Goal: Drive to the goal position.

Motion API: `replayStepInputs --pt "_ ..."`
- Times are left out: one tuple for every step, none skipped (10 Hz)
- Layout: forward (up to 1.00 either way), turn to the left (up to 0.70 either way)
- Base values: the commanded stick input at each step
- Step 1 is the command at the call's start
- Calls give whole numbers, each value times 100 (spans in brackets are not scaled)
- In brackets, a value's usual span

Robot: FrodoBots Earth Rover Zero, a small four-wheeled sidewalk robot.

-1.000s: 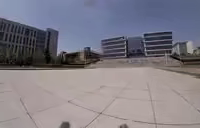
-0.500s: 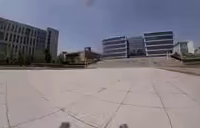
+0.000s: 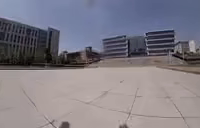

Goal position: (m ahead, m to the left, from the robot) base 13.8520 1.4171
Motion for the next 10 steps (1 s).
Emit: replayStepInputs --pt "70 0" --pt "70 0" --pt "70 0" --pt "70 -15" --pt "70 -35" --pt "70 -27" --pt "70 -10" --pt "70 -2" --pt "70 0" --pt "70 0"
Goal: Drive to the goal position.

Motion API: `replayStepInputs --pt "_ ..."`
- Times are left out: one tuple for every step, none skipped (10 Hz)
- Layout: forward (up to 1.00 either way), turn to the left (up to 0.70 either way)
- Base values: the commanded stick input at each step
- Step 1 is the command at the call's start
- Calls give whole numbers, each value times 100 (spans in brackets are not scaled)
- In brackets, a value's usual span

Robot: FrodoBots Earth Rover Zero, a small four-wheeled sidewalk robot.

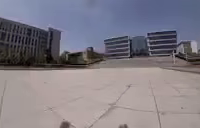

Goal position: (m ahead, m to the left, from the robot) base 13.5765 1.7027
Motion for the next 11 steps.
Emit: replayStepInputs --pt "70 0" --pt "70 0" --pt "70 0" --pt "70 0" --pt "70 0" --pt "70 0" --pt "70 0" --pt "70 0" --pt "70 0" --pt "70 0" --pt "70 0"
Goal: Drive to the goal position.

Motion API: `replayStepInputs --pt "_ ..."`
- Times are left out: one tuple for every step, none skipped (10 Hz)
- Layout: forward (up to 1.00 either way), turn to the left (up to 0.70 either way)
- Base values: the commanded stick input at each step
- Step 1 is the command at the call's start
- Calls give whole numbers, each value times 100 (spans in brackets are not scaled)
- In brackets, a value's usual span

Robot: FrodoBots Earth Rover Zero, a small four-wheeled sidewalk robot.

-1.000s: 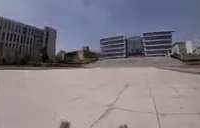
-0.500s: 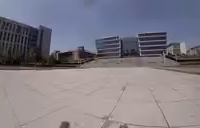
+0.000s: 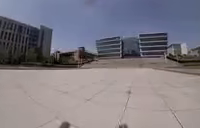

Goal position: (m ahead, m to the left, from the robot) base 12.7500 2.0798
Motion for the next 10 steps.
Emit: replayStepInputs --pt "70 0" --pt "70 0" --pt "70 0" --pt "70 0" --pt "70 0" --pt "70 0" --pt "70 0" --pt "70 0" --pt "70 0" --pt "70 0"
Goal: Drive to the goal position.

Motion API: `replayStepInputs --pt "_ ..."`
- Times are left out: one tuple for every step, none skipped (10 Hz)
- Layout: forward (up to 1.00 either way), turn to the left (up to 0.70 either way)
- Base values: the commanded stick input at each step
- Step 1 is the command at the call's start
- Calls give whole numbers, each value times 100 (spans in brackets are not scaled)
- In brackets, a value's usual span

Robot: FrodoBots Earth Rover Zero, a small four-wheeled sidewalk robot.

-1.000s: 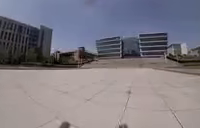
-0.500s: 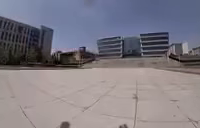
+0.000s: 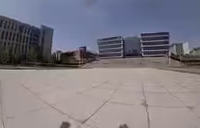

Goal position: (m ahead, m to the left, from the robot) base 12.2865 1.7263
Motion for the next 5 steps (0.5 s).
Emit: replayStepInputs --pt "70 0" --pt "70 0" --pt "70 0" --pt "70 0" --pt "70 0"
